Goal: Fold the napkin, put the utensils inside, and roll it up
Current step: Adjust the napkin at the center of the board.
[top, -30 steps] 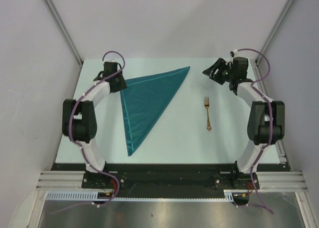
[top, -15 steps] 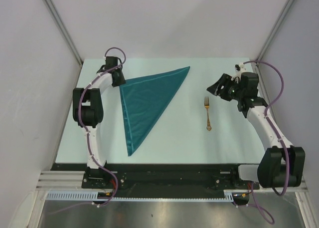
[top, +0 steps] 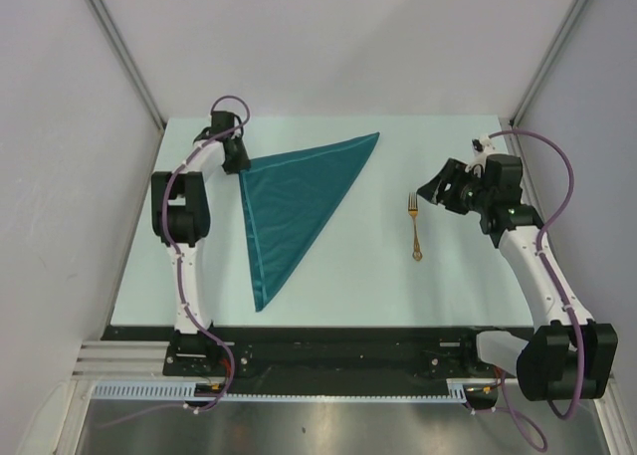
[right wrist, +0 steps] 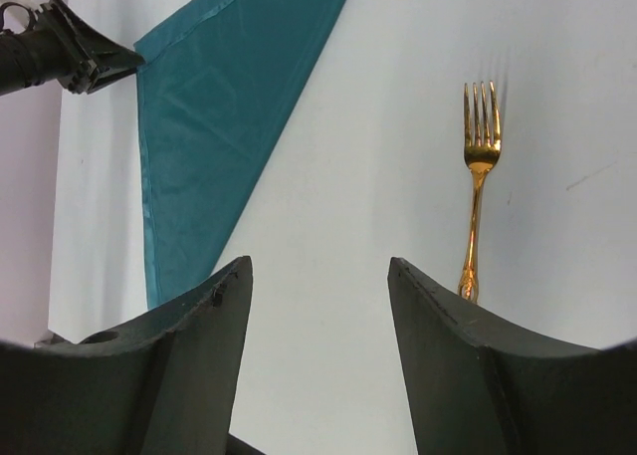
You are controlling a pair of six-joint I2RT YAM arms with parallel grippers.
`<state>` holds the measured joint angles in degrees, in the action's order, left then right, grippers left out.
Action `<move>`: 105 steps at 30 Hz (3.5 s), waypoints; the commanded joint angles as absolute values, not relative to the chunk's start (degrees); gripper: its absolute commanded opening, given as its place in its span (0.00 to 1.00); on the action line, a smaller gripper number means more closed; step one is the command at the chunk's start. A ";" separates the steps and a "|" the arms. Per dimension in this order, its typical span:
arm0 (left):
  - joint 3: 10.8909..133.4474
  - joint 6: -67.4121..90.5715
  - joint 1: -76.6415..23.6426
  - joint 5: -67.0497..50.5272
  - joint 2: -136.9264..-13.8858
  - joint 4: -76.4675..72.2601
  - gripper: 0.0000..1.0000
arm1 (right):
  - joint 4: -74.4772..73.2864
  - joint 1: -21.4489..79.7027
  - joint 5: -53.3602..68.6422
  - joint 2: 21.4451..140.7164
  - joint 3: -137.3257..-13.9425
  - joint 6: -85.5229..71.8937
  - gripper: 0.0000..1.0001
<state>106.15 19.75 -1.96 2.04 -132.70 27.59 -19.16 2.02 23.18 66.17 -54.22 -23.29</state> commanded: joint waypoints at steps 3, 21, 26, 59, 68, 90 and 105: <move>108.98 19.07 -1.41 -1.04 -133.33 29.35 0.34 | -19.43 1.85 22.94 64.42 -53.53 -22.59 0.62; 108.72 19.69 -1.49 -0.18 -134.12 32.60 0.43 | -19.42 1.76 23.12 63.72 -52.65 -22.94 0.62; 108.98 18.11 -2.28 3.68 -133.77 34.27 0.43 | -19.34 1.76 23.73 63.19 -52.56 -23.46 0.62; 106.08 9.93 -6.24 13.27 -130.78 35.34 0.06 | -17.40 1.14 25.40 61.26 -49.66 -24.87 0.62; 106.17 8.79 -6.24 12.75 -129.20 34.01 0.00 | -17.49 0.97 25.22 61.70 -49.66 -24.43 0.62; 109.42 5.45 -4.22 8.70 -130.17 29.18 0.00 | -19.51 0.44 24.70 61.17 -50.80 -22.94 0.62; 116.19 4.30 -3.87 7.65 -135.26 29.79 0.00 | -20.39 0.44 23.73 61.61 -51.41 -22.41 0.62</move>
<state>112.44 5.43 -4.40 8.36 -133.29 30.11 -19.66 0.62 24.43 62.65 -49.54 -23.57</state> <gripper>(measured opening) 0.005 0.621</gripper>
